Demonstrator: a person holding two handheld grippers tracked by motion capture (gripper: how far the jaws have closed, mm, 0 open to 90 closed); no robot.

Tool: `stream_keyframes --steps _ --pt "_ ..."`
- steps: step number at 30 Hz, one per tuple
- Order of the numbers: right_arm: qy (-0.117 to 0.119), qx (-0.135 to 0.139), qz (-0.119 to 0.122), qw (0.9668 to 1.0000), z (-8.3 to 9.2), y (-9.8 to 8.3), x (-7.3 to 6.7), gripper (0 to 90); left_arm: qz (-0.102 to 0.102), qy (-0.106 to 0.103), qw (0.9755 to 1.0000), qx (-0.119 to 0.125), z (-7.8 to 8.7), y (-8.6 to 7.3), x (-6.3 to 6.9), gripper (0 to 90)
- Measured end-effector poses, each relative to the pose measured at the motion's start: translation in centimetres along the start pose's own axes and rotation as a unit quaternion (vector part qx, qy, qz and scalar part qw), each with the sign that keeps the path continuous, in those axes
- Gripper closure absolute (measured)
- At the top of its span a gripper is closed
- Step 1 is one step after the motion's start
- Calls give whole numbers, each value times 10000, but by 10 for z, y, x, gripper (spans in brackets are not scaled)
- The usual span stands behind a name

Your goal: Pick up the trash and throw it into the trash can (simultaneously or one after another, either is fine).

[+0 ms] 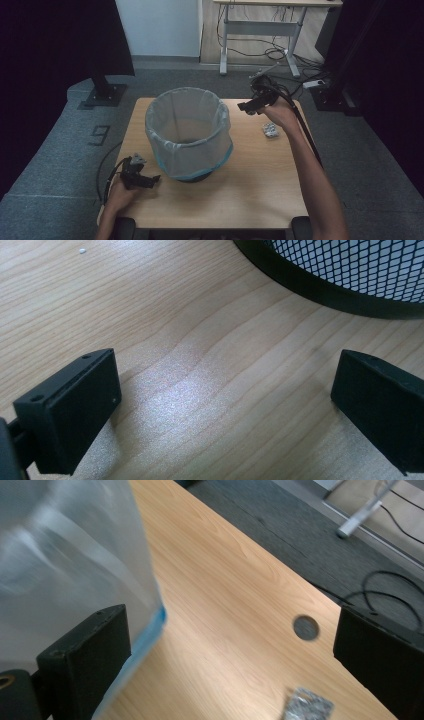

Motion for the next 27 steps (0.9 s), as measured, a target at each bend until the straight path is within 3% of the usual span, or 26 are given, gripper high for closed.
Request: stream_keyframes --steps 27 --pt "-253 -202 -772 9965 -52 -76 37 16 1 -1 10000 -6 0 0 0 0"
Point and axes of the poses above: each handheld gripper's, and its own axes: z roughly backward along the jaws, y roughly out of its top, x roughly to its right, the point moved 7 cm from there along -z, roughly forward along the jaws, and after that the axes turned 14 degrees about -x, right-handed, at the moved point
